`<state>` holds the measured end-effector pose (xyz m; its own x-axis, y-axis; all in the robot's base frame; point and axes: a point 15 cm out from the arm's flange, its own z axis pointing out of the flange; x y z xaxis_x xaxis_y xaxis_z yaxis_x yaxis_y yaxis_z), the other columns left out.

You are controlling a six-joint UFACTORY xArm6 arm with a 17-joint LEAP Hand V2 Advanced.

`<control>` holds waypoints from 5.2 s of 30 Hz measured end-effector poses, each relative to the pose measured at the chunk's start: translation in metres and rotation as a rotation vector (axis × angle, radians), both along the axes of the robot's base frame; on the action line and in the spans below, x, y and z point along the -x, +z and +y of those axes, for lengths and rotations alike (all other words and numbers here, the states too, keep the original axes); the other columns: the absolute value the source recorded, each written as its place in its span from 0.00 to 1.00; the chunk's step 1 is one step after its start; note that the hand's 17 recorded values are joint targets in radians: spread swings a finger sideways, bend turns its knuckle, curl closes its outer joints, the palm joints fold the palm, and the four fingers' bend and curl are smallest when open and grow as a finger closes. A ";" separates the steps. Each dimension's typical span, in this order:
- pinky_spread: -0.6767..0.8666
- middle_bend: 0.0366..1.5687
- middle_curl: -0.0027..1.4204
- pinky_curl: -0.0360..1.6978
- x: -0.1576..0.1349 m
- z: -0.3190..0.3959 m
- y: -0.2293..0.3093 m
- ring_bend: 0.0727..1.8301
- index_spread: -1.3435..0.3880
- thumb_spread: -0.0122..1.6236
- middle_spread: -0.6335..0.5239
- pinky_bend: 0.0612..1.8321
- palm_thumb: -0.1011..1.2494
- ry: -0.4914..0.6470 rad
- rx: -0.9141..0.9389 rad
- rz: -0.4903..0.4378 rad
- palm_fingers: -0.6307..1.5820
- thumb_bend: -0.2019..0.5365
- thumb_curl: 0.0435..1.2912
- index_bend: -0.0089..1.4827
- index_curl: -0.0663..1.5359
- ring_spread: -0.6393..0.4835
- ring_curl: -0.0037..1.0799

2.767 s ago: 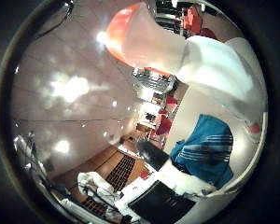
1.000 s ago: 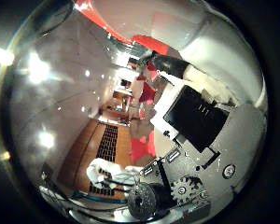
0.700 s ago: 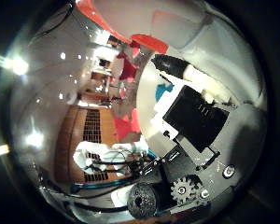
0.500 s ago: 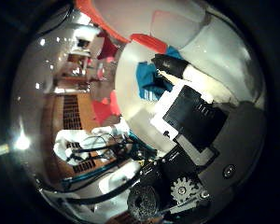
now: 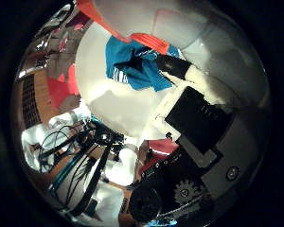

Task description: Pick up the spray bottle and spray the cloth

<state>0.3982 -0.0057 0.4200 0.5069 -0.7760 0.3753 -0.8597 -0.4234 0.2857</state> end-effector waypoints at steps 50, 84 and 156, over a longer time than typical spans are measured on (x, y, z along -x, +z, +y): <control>0.31 0.89 0.46 0.84 0.005 0.240 0.030 0.72 0.68 0.68 0.48 0.54 0.87 -0.068 -0.761 0.041 0.80 0.26 0.42 0.85 0.48 0.38 0.74; 0.31 0.89 0.46 0.85 -0.011 0.323 -0.089 0.72 0.68 0.66 0.48 0.53 0.88 -0.058 -1.388 0.067 0.80 0.26 0.45 0.85 0.48 0.39 0.74; 0.73 0.11 0.24 0.24 -0.016 0.195 -0.105 0.18 0.64 0.64 0.67 0.24 0.56 -0.008 -1.269 -0.012 0.33 0.24 0.25 0.11 0.22 0.74 0.27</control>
